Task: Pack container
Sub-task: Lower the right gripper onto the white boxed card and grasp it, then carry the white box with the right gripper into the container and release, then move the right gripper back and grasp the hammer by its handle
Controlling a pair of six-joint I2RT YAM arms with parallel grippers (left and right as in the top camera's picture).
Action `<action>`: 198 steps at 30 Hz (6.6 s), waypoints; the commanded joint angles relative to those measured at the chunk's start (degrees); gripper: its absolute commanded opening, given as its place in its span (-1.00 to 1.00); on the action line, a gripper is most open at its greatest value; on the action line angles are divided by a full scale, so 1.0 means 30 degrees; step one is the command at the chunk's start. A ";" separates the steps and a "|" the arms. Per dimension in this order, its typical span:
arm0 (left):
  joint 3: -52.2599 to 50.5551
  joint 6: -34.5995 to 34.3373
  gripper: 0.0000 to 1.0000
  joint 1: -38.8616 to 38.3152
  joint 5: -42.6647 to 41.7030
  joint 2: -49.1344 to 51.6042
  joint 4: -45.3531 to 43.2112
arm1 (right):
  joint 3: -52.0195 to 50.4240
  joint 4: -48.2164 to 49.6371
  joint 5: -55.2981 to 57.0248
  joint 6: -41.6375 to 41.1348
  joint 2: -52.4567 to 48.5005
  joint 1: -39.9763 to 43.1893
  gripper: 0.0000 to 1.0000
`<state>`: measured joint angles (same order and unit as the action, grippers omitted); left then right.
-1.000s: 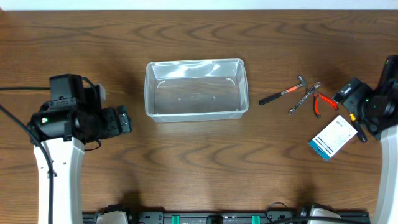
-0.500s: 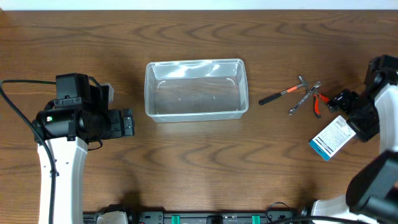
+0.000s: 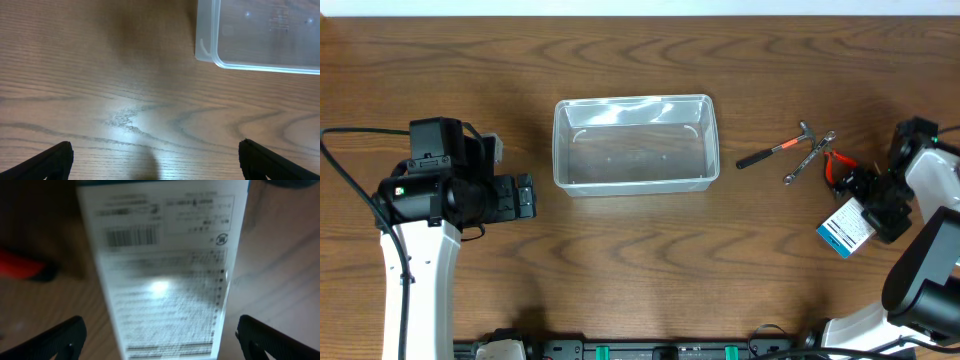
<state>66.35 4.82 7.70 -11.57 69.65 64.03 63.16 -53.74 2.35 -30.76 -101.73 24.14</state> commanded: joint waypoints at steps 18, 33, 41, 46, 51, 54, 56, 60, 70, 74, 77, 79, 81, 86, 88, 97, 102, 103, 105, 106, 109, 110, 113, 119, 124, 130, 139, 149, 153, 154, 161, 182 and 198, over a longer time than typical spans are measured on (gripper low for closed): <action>0.0109 0.0321 0.96 -0.0066 0.0233 0.0073 0.0000 | -0.2739 0.4685 -0.0306 0.2914 -0.0095 0.0466 0.99; 0.0109 0.0321 0.96 -0.0066 0.0233 0.0073 -0.0007 | -0.3541 0.5253 -0.0393 0.2922 -0.0087 0.0466 0.67; 0.0109 0.0321 0.96 -0.0066 0.0233 0.0073 -0.0007 | -0.3534 0.4969 -0.0444 0.2914 -0.0087 0.0466 0.43; 0.0109 0.0321 0.96 -0.0066 0.0233 0.0073 -0.0007 | -0.3534 0.4765 -0.0452 0.2922 -0.0087 0.0466 0.36; 0.0109 0.0321 0.96 -0.0066 0.0233 0.0073 -0.0007 | -0.3534 0.4495 -0.0772 0.2929 -0.0058 0.0466 0.16; 0.0109 0.0321 0.96 -0.0066 0.0233 0.0073 -0.0007 | -0.3344 0.4393 -0.1588 0.2922 -0.0015 0.0466 -0.02; 0.0109 0.0321 0.96 -0.0066 0.0233 0.0073 0.0000 | -0.2798 0.3883 -0.2404 0.2922 -0.0015 0.0459 -0.16; 0.0109 0.0313 0.96 -0.0066 0.0233 0.0073 -0.0007 | -0.0940 0.2033 -0.2871 0.2929 0.0080 0.0197 -0.29; 0.0109 0.0306 0.96 -0.0066 0.0233 0.0073 -0.0007 | 0.6331 -0.1770 -0.2871 0.6900 0.1107 -0.3475 -0.28; 0.0109 0.0284 0.96 -0.0066 0.0226 0.0073 -0.0007 | 0.9012 -0.2098 -0.2907 0.8706 0.1122 -0.5916 -0.58; 0.0109 0.0226 0.96 -0.0066 0.0226 0.0073 -0.0007 | 1.0630 -0.1705 -0.3657 1.1744 0.1122 -0.8189 -0.60; 0.0109 0.0219 0.96 -0.0066 0.0226 0.0073 0.0000 | 1.1322 -0.1078 -0.4014 1.4258 0.1122 -0.9668 -0.68; 0.0109 0.0226 0.96 -0.0066 0.0226 0.0073 -0.0007 | 1.1635 -0.0124 -0.4014 1.6582 0.1122 -1.1089 -0.75; 0.0109 0.0168 0.96 -0.0066 0.0219 0.0073 0.0000 | 1.1657 0.2397 -0.4022 2.1238 0.0896 -1.4411 -0.70; 0.0109 0.0168 0.96 -0.0066 0.0219 0.0073 0.0000 | 1.1657 0.2951 -0.4044 2.2352 0.0612 -1.5424 -0.55; 0.0109 0.0168 0.96 -0.0066 0.0219 0.0073 0.0000 | 1.1657 0.2914 -0.6994 2.3933 -0.2565 -1.7762 -0.51; 0.0109 0.0168 0.96 -0.0066 0.0219 0.0073 0.0000 | 1.1657 0.2805 -0.8160 2.3926 -0.4371 -1.7966 -0.49; 0.0109 0.0168 0.96 -0.0066 0.0226 0.0073 0.0007 | 1.1657 0.2637 -0.8153 2.3926 -0.4626 -1.7966 -0.49; 0.0109 0.0168 0.96 -0.0066 0.0219 0.0073 0.0007 | 1.1657 0.2193 -0.8145 2.3977 -0.5122 -1.7959 -0.48; 0.0109 0.0168 0.96 -0.0066 0.0226 0.0073 0.0007 | 1.1657 0.1843 -0.8153 2.4159 -0.5326 -1.7930 -0.47; 0.0109 0.0175 0.96 -0.0066 0.0219 0.0073 0.0007 | 1.1657 0.0634 -0.8065 2.4793 -0.5792 -1.7930 -0.42; 0.0109 0.0168 0.96 -0.0066 0.0219 0.0073 0.0007 | 1.1657 0.0277 -0.7934 2.4778 -0.5821 -1.7930 -0.36; 0.0109 0.0168 0.96 -0.0066 0.0219 0.0073 0.0007 | 1.1664 -0.0044 -0.7854 2.4691 -0.5843 -1.7930 -0.04; 0.0109 0.0168 0.96 -0.0066 0.0219 0.0073 0.0029 | 1.1723 0.0095 -0.7759 2.4159 -0.5581 -1.7923 0.99; 0.0109 0.0168 0.96 -0.0066 0.0219 0.0073 0.0087 | 1.3180 -0.0233 -0.6288 2.0793 -0.5268 -1.7748 0.99; 0.0109 0.0168 0.96 -0.0066 0.0226 0.0073 0.0146 | 1.6138 -0.1144 0.0576 1.2721 -0.3541 -1.6342 0.98; 0.0109 0.0168 0.96 -0.0066 0.0219 0.0073 0.0153 | 1.6480 -0.5078 0.2368 0.3730 -0.1457 -1.0819 0.98; 0.0109 0.0168 0.96 -0.0066 0.0219 0.0073 0.0430 | 1.3121 -0.3898 0.2142 -0.1086 -0.3599 -0.8604 0.99; 0.0109 0.0168 0.96 -0.0066 0.0219 0.0073 0.0641 | 1.3012 -0.3439 0.2062 -0.2215 -0.5042 -0.8575 0.98; 0.0109 0.0168 0.96 -0.0066 0.0226 0.0073 0.0641 | 1.3012 -0.3410 0.2055 -0.2645 -0.5435 -0.8575 0.98; 0.0109 0.0175 0.96 -0.0066 0.0226 0.0073 0.0641 | 1.3012 -0.3242 0.1537 -0.4029 -0.6987 -0.8546 0.98; 0.0109 0.0168 0.96 -0.0066 0.0226 0.0073 0.0641 | 1.2735 -0.2951 -0.0357 -0.3942 -1.0185 -0.8517 0.98; 0.0109 0.0175 0.96 -0.0066 0.0226 0.0073 0.0641 | 1.2735 -0.2769 -0.0889 -0.3446 -1.1045 -0.8517 0.04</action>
<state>66.35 4.95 7.70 -11.57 69.65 65.71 101.95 -61.91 -1.61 -40.97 -131.61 -1.72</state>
